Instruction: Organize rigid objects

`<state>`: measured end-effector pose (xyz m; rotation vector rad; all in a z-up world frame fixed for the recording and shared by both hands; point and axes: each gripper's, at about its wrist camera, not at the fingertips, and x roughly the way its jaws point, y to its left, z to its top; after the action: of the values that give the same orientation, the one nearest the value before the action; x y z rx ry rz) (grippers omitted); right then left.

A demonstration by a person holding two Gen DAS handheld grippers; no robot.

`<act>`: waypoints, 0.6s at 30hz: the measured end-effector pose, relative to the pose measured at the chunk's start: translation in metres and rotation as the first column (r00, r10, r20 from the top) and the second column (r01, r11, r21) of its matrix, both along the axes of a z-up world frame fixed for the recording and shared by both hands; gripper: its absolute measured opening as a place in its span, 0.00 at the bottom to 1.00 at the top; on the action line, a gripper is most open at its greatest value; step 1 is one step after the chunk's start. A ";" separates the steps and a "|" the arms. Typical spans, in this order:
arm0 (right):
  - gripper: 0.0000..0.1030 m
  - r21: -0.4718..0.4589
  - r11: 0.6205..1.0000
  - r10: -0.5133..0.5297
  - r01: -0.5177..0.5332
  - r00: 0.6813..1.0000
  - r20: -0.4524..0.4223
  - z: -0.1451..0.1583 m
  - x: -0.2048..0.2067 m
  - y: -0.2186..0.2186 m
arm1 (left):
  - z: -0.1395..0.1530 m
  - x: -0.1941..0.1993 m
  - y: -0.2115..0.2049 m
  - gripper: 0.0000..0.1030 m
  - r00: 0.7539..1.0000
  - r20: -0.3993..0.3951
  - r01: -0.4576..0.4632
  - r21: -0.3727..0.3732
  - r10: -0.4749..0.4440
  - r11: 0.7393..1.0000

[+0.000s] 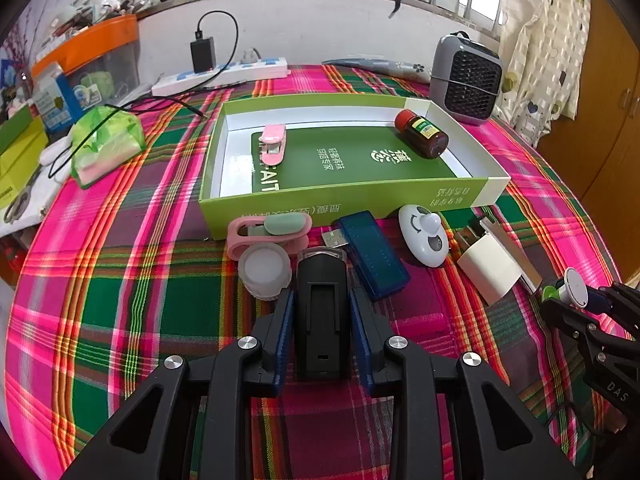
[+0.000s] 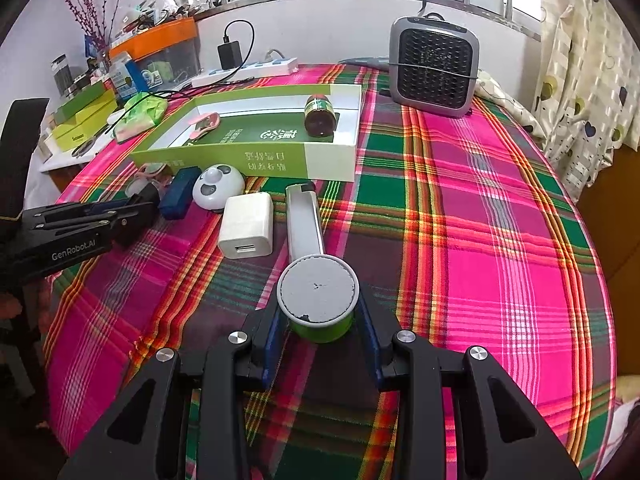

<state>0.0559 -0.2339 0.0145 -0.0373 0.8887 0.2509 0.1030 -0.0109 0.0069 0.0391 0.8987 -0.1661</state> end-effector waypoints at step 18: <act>0.34 0.008 1.000 0.002 -0.002 0.999 0.033 0.014 -0.002 -0.001 | 0.017 -0.007 0.003 0.25 0.999 0.030 0.013 -0.015 -0.013 1.000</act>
<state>0.0538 -0.2354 0.0281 -0.0347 0.8552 0.2548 0.0959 -0.0084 0.0239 0.0337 0.8677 -0.1839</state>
